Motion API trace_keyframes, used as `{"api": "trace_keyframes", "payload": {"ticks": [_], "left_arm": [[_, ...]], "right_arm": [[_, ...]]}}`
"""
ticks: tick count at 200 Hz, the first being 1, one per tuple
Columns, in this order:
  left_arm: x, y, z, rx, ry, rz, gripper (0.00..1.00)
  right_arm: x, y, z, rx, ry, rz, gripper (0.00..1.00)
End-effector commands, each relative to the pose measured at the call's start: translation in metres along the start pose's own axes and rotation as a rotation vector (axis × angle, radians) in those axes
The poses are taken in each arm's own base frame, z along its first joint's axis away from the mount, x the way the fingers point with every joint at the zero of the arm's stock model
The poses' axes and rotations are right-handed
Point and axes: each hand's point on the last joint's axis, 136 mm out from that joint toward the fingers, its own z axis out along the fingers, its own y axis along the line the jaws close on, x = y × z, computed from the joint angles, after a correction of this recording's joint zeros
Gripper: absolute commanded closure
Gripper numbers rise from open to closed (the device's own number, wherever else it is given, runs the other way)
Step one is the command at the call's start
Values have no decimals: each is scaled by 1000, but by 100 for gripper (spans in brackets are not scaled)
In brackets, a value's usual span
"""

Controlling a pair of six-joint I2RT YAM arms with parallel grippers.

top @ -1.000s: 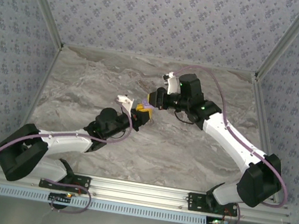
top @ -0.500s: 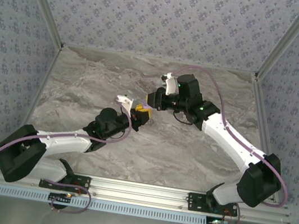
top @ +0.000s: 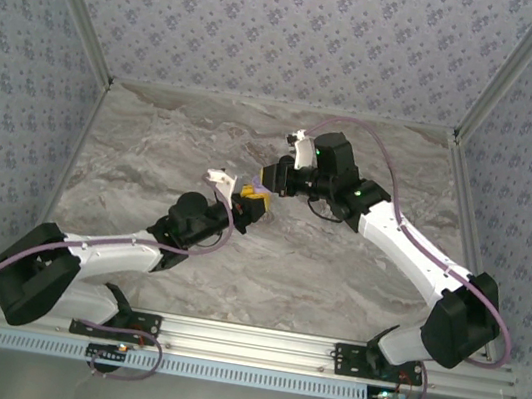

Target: Insert the wireless bluetooth earbuds into the charging case

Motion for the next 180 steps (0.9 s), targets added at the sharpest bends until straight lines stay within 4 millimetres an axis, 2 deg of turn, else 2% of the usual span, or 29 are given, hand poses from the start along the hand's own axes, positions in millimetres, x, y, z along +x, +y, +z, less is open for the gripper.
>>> {"api": "trace_keyframes", "payload": {"ticks": [1,92,180], "left_arm": [[-28,-11,0,22,-78,-18,73],[-31,-11,-1,10,-79,-7,73],[-28,-12,-2,11,-56,30,72]], "right_arm": [[-7,8,-1,-7,-9,-31,76],[6,10,-4,1,35,-53,75],[7,11,-11,14,34,-73,69]]}}
